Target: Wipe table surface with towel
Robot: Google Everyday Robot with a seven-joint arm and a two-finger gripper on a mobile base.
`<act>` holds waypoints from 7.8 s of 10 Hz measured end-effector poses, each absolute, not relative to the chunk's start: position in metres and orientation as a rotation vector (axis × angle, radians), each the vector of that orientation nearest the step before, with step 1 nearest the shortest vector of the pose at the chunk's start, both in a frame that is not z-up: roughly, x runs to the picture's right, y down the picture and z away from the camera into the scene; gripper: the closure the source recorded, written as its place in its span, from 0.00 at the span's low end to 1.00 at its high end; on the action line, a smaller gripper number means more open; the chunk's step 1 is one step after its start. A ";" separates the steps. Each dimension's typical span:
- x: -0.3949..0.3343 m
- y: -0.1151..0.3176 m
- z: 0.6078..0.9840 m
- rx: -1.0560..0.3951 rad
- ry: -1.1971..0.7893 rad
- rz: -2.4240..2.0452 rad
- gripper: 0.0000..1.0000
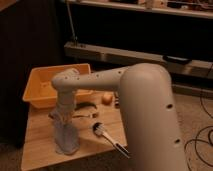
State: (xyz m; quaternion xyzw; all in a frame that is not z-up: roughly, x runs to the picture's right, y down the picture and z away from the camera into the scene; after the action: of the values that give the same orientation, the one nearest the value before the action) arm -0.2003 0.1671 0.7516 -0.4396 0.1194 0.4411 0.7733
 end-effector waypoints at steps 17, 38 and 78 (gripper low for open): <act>-0.314 0.190 0.776 -0.965 0.158 0.823 1.00; -0.312 0.225 0.714 -0.952 0.153 0.727 1.00; -0.211 0.257 0.715 -0.907 0.432 0.886 1.00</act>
State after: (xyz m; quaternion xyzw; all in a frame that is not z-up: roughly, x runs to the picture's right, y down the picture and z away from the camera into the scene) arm -0.2106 0.2571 0.7150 -0.4204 0.2002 0.4105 0.7840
